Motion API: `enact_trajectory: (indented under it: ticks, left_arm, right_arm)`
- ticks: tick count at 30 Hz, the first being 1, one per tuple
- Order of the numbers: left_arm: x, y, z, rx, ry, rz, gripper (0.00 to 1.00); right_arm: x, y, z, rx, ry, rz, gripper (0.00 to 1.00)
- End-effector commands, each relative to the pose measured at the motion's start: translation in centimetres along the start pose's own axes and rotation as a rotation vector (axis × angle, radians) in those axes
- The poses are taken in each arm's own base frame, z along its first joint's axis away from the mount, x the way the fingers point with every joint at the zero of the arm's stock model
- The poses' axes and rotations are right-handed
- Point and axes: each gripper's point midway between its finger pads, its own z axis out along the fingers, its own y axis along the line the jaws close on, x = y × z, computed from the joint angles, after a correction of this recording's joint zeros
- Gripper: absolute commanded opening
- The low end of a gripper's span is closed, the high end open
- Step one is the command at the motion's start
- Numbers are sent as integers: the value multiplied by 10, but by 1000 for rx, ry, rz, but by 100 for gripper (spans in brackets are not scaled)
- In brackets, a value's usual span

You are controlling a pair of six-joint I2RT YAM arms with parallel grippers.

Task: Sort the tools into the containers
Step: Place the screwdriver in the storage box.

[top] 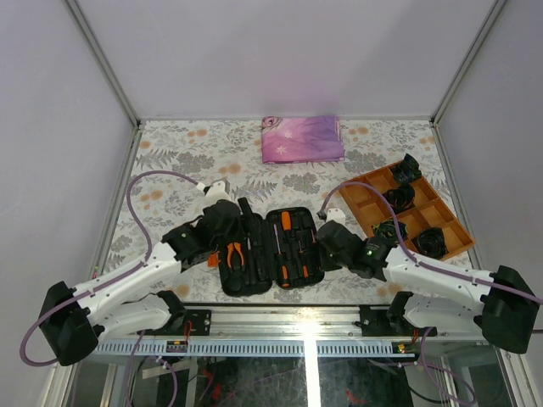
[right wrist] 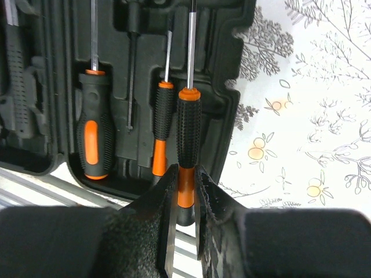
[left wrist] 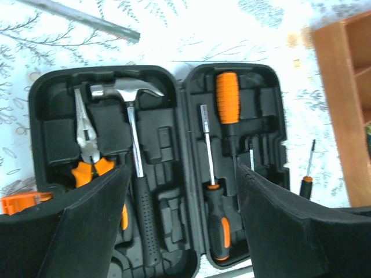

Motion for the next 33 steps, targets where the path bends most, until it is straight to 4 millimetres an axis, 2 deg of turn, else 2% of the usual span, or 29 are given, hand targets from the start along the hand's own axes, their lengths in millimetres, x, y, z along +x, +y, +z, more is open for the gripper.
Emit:
enact_trajectory:
  ticks: [1,6,17,21,28,33]
  left_arm:
    - [10,27,8,-111,39,48,73]
    - [22,32,13,-122,90,51,71]
    - [21,33,12,-121,84,41,71]
    - [22,35,13,-127,91,38,71]
    - [22,37,13,-132,88,33,71]
    - [23,37,13,-133,91,34,71]
  right_arm:
    - [0,4,-1,21,29,26,1]
    - [4,5,5,26,45,53,1]
    - [16,-1,19,80,106,42,5]
    - [23,-5,22,106,141,35,9]
    - [28,-9,23,135,173,28,25]
    - [29,-8,24,130,182,29,30]
